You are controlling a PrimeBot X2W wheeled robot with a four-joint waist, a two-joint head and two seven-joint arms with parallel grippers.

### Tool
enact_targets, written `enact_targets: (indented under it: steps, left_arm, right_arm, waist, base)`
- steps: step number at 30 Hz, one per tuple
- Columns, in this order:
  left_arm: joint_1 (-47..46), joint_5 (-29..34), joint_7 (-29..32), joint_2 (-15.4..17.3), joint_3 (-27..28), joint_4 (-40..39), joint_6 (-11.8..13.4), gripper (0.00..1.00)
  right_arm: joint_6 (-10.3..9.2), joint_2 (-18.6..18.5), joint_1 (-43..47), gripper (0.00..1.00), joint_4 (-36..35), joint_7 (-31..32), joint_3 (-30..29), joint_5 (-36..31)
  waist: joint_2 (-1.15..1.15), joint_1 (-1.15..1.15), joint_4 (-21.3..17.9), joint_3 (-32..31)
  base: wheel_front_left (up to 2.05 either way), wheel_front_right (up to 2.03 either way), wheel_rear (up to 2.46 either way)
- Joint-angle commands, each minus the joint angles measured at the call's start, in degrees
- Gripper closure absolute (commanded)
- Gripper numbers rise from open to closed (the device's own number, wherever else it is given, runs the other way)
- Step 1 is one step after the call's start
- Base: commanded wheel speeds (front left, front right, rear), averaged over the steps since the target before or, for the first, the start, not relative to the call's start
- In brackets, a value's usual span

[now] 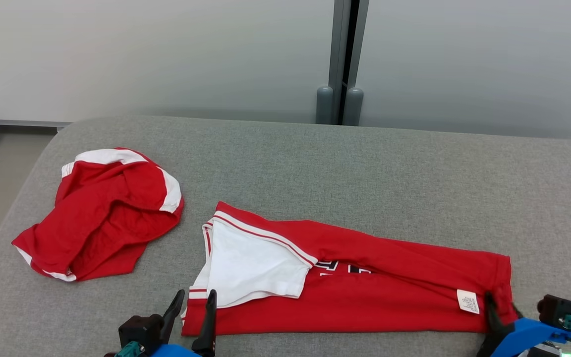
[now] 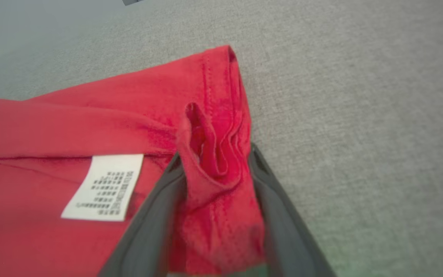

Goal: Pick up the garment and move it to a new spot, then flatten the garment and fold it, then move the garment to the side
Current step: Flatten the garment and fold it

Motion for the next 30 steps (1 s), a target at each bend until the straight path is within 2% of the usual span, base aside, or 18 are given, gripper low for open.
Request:
enact_targets:
  steps: [1, 4, 8, 14, 17, 23, 30]
  left_arm:
    - [0.25, 0.08, -0.27, -0.09, 0.19, 0.02, 0.13, 0.00]
    - [0.11, 0.54, -0.27, -0.17, 0.25, 0.23, 0.13, 0.00]
    - [0.29, 0.62, -0.27, -0.48, 0.60, 0.51, 0.13, 0.00]
    - [-0.41, -0.10, -0.26, -0.70, -0.03, 1.76, 0.13, 0.00]
    - [-0.97, -0.20, -0.26, -0.83, 0.01, 1.86, 0.13, 0.00]
    - [-1.77, -0.32, -0.26, -1.30, -1.09, 2.20, 0.13, 0.00]
    - [-1.73, -0.19, -0.26, -1.55, -0.73, 2.71, 0.12, 0.00]
  right_arm:
    - [0.18, 1.55, 0.57, 1.00, 1.68, 1.09, 1.57, 0.47]
    - [0.10, -0.21, -0.35, 1.00, 1.90, 0.55, 3.47, 2.13]
    - [0.03, -3.45, -1.19, 1.00, -0.75, 0.15, 1.19, 2.21]
    - [0.05, -5.10, -1.03, 1.00, -7.28, 0.04, -3.95, -1.23]
    - [0.06, -4.50, -1.32, 1.00, -9.25, 0.04, -4.05, -2.75]
    - [0.10, -0.68, -1.80, 1.00, -17.26, 0.04, 2.18, -3.87]
    - [0.10, 2.89, -2.83, 1.00, -21.51, 0.03, 15.97, 2.01]
  waist:
    - [0.00, 0.01, -0.03, -0.09]
    - [0.00, 0.01, -0.63, -0.41]
    - [0.00, 0.01, -1.88, -0.56]
    - [0.00, 0.01, -4.22, -0.56]
    - [0.00, 0.01, -4.91, -0.45]
    - [0.00, 0.01, -4.70, -0.60]
    - [0.00, 0.01, -0.71, -0.69]
  base:
    - [0.00, 0.00, 0.00]
    - [0.00, 0.00, 0.00]
    - [0.00, 0.00, 0.00]
    - [0.00, 0.00, 0.00]
    - [0.00, 0.00, 0.00]
    - [0.00, 0.00, 0.00]
    - [0.00, 0.00, 0.00]
